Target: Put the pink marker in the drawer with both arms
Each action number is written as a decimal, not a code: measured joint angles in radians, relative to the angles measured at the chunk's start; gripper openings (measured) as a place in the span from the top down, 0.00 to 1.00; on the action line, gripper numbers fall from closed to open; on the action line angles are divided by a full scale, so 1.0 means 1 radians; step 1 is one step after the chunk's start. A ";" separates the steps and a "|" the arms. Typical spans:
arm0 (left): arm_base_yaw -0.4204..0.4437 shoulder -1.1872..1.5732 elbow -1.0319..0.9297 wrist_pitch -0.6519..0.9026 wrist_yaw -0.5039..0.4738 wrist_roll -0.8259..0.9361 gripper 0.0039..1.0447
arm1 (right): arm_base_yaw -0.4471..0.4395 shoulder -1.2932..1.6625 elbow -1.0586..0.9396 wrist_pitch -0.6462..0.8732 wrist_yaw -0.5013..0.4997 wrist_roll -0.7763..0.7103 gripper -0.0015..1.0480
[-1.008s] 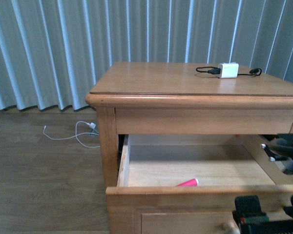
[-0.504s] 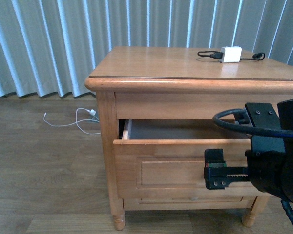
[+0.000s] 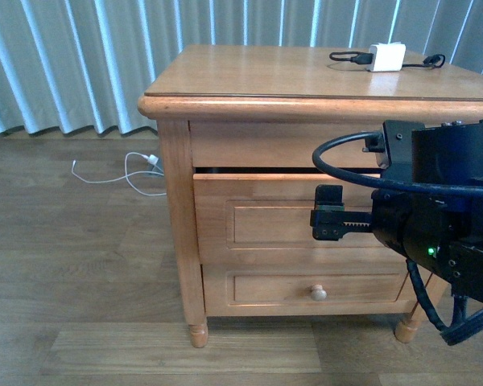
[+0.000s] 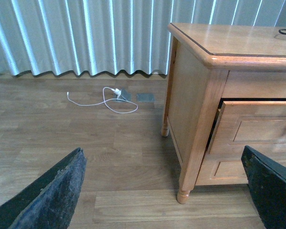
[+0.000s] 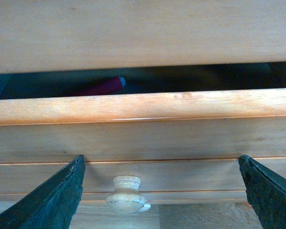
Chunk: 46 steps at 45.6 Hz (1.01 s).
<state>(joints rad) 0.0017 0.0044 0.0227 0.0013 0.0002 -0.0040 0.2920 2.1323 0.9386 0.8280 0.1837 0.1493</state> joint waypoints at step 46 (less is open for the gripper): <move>0.000 0.000 0.000 0.000 0.000 0.000 0.06 | 0.005 -0.003 0.060 -0.007 0.023 0.008 0.08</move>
<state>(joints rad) 0.0017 0.0044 0.0227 0.0013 0.0002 -0.0044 0.2966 2.1288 0.9981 0.8211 0.2062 0.1570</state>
